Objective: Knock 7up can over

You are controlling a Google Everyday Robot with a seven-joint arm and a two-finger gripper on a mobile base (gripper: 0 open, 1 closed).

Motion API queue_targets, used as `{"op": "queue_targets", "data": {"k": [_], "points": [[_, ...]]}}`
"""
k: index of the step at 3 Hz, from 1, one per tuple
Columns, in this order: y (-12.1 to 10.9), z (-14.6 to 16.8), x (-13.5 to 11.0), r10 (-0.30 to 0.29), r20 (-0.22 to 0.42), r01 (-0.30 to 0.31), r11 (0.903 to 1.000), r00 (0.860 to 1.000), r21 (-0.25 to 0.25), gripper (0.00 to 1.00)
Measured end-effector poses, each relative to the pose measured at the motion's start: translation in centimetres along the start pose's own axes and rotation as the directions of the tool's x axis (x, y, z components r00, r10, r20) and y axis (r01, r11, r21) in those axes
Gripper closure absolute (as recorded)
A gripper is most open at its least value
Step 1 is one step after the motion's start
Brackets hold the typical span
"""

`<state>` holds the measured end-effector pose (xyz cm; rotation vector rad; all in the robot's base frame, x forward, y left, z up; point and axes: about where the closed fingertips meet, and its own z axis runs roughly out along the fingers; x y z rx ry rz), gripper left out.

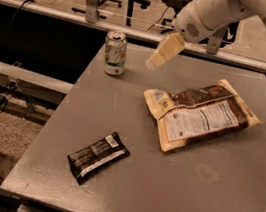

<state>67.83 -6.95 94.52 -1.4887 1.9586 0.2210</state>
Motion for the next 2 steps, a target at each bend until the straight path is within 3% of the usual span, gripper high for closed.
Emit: {"op": "queue_targets", "data": {"k": [2], "points": [[0.1, 5.5, -2.8, 0.060, 0.048, -0.060, 0.9982, 0.997, 0.009, 0.00]]}}
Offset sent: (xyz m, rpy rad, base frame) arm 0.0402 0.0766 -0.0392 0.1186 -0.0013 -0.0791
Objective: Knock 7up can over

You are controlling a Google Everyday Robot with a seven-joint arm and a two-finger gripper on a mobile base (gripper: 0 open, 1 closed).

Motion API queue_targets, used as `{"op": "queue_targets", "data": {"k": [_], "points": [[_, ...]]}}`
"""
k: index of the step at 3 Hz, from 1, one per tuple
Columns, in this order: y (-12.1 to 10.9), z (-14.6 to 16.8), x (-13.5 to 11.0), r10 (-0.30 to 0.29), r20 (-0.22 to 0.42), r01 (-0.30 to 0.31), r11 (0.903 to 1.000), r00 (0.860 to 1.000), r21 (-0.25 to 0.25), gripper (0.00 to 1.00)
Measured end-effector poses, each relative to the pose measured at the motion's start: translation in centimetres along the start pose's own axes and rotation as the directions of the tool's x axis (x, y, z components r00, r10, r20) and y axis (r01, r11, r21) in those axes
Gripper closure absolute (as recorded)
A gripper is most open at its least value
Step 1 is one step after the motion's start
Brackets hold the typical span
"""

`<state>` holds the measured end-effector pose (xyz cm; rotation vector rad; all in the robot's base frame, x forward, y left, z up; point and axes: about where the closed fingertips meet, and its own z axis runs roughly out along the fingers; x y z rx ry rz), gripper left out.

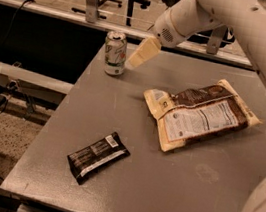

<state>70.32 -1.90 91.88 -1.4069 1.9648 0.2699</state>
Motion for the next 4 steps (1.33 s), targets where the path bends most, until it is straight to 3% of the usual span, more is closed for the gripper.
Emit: {"op": "queue_targets", "data": {"k": [3, 4], "points": [[3.4, 4.9, -4.8, 0.009, 0.075, -0.006, 0.9992, 0.997, -0.040, 0.00], [3.1, 5.7, -5.2, 0.017, 0.079, -0.014, 0.9995, 0.997, -0.029, 0.00]]}}
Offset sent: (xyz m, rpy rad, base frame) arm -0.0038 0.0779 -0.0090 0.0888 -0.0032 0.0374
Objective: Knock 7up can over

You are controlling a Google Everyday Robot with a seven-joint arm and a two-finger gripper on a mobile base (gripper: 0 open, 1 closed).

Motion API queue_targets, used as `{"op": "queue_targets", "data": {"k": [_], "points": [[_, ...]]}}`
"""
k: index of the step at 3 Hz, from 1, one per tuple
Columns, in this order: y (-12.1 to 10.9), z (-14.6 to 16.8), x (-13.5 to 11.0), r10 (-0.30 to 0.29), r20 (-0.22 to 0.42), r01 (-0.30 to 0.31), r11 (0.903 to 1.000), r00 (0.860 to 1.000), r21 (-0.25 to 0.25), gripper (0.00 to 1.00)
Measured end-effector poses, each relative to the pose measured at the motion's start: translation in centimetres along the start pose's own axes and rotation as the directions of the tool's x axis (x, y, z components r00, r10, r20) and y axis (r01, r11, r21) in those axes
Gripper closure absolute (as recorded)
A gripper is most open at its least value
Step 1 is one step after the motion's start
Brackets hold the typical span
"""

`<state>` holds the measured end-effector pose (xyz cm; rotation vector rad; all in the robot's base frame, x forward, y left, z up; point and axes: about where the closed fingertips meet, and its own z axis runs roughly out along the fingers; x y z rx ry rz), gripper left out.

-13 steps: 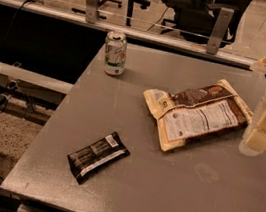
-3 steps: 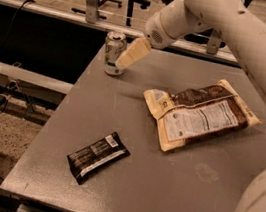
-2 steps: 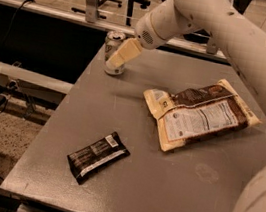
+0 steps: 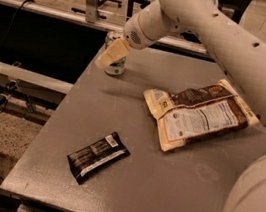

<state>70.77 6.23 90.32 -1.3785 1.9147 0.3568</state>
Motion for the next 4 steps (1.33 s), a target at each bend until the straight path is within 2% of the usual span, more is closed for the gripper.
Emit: {"op": "queue_targets", "data": {"k": [1, 3, 4], "points": [[-0.6, 0.3, 0.1, 0.011, 0.003, -0.011, 0.9999, 1.000, 0.012, 0.06], [-1.4, -0.3, 0.3, 0.017, 0.019, -0.017, 0.9995, 1.000, 0.025, 0.52], [-1.4, -1.8, 0.2, -0.015, -0.003, 0.015, 0.9991, 1.000, 0.039, 0.76]]}}
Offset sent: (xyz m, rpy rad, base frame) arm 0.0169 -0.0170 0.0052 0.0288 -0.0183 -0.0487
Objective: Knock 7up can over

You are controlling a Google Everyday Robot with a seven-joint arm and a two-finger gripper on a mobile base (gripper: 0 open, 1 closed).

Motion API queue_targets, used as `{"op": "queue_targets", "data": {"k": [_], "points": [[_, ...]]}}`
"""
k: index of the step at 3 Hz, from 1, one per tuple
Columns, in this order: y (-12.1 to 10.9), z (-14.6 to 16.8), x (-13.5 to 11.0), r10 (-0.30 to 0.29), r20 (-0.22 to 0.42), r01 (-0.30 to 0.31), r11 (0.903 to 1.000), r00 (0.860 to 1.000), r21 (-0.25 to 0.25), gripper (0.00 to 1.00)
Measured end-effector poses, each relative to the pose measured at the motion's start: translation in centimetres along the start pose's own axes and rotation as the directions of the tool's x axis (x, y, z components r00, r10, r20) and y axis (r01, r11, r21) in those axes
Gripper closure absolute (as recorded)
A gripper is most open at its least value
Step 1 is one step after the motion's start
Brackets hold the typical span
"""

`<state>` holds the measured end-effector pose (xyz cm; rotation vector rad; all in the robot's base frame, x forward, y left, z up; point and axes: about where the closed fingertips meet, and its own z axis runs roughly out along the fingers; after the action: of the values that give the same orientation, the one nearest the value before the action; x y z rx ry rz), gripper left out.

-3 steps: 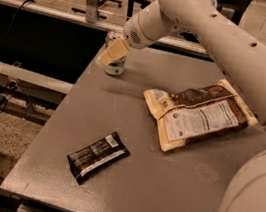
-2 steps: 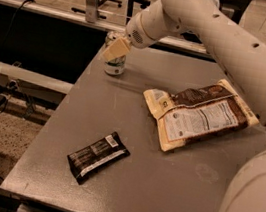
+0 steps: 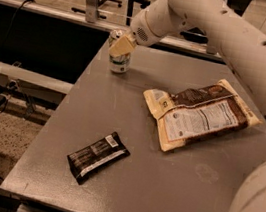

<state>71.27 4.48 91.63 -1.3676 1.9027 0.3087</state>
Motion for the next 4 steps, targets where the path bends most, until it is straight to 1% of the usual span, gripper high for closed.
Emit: {"op": "queue_targets", "data": {"k": [1, 2, 3, 4], "points": [[-0.5, -2.5, 0.1, -0.036, -0.049, 0.036, 0.9993, 0.998, 0.006, 0.98], [-0.6, -5.1, 1.7, -0.125, -0.213, 0.121, 0.9922, 0.969, -0.028, 1.00], [-0.5, -6.0, 3.2, -0.181, -0.319, 0.168, 0.9834, 0.930, -0.070, 1.00], [-0.6, -5.7, 6.2, -0.268, -0.472, 0.224, 0.9633, 0.840, -0.147, 1.00]]}}
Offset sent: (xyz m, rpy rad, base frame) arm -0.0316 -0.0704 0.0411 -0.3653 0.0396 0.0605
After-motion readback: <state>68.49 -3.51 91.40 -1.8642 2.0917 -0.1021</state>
